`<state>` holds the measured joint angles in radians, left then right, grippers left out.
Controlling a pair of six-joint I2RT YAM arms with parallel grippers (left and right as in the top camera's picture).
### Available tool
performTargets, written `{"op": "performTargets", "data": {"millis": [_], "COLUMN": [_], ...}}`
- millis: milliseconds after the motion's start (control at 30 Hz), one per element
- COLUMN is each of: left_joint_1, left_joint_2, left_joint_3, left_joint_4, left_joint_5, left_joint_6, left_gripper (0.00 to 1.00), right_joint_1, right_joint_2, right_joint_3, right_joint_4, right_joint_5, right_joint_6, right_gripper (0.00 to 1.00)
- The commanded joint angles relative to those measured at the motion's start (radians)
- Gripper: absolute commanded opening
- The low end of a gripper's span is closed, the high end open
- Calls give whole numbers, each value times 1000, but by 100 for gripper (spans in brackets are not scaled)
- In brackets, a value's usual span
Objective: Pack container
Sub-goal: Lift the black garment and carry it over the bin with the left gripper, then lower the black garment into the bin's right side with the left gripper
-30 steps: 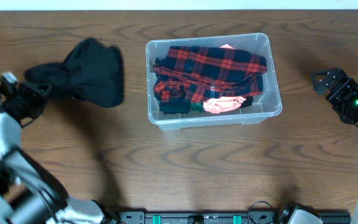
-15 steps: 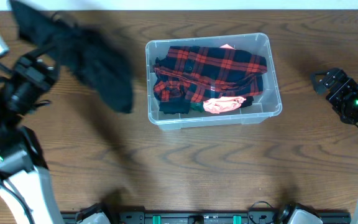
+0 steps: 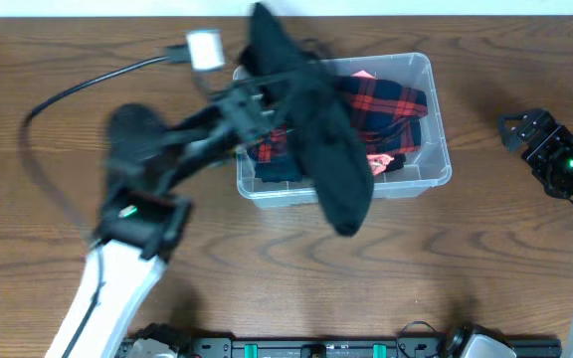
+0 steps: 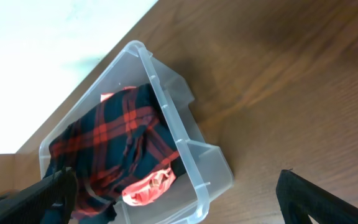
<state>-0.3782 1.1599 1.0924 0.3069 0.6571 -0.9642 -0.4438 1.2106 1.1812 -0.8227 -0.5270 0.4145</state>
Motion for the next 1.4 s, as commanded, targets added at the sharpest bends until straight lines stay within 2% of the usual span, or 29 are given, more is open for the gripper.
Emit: {"op": "performTargets", "data": {"millis": [0, 200, 367, 500, 800, 900, 1100, 1267, 1367], "left_joint_1": [-101, -200, -247, -267, -267, -270, -318, -366, -387], "left_joint_2": [92, 280, 400, 476, 425, 356, 246, 245, 233], "left_joint_3": [21, 23, 23, 23, 23, 23, 23, 23, 23], "left_joint_4": [121, 356, 373, 339, -75, -270, -674, -835, -863], "left_joint_5": [-227, -306, -379, -382, -409, -500, -781, -798, -801], "left_joint_6": [73, 55, 100, 126, 265, 306, 317, 309, 306], "left_gripper": [6, 6, 6, 6, 6, 6, 6, 10, 17], "right_joint_1": [-8, -8, -8, -8, -8, -8, -8, -8, -8], "right_joint_2": [0, 0, 0, 0, 0, 0, 0, 0, 0], "right_joint_3": [2, 2, 2, 2, 2, 2, 2, 2, 2], "right_joint_4": [-1, -1, -1, -1, -1, -1, -1, -1, -1], "right_joint_5": [-11, -11, -11, -11, -11, -11, -11, -11, -11], "right_joint_6": [8, 8, 8, 8, 8, 8, 8, 8, 8], "right_gripper": [99, 99, 99, 99, 99, 99, 99, 99, 99]}}
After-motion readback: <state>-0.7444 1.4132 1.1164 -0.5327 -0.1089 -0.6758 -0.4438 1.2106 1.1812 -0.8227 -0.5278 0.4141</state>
